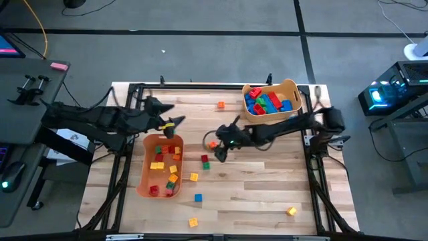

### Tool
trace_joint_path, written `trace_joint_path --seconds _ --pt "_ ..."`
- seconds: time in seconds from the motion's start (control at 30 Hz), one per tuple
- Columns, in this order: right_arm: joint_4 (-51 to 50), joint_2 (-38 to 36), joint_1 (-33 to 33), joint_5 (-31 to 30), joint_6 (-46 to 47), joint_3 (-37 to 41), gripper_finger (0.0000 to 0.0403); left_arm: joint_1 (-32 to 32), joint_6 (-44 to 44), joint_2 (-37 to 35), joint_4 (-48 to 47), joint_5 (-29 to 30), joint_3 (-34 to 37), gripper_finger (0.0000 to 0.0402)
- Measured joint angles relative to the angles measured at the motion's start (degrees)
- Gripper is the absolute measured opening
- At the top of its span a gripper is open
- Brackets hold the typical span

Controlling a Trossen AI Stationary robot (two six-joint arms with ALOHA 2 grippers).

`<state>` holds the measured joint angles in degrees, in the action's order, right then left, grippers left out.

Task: Sort blocks by size
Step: Put the orange game piece into the orange bin

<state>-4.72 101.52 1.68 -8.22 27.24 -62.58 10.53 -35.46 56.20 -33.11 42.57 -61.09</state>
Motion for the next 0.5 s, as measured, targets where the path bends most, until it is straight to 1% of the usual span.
trace_joint_path --seconds 0.1,0.2,0.33,0.43,0.5 --pt "-3.74 4.34 0.43 -3.50 -0.51 -4.94 0.0295 -3.05 0.59 2.79 0.14 -6.94 0.06 0.0351" --pt "-5.14 7.00 0.32 -3.71 -0.55 -8.22 0.0295 -6.12 3.88 5.34 3.07 -10.98 1.85 0.0351" --pt "-7.10 8.36 0.34 -3.98 0.21 -9.59 0.0295 -10.35 6.76 5.16 11.22 -20.20 8.77 0.0351" --pt "-8.47 8.30 0.26 -5.15 4.34 -9.80 0.0295 -12.68 7.11 2.31 15.40 -24.10 15.29 0.0351" --pt "-9.42 8.38 0.19 -5.27 7.06 -9.74 0.0295 -14.44 7.23 -0.46 20.23 -26.41 19.74 0.0351"
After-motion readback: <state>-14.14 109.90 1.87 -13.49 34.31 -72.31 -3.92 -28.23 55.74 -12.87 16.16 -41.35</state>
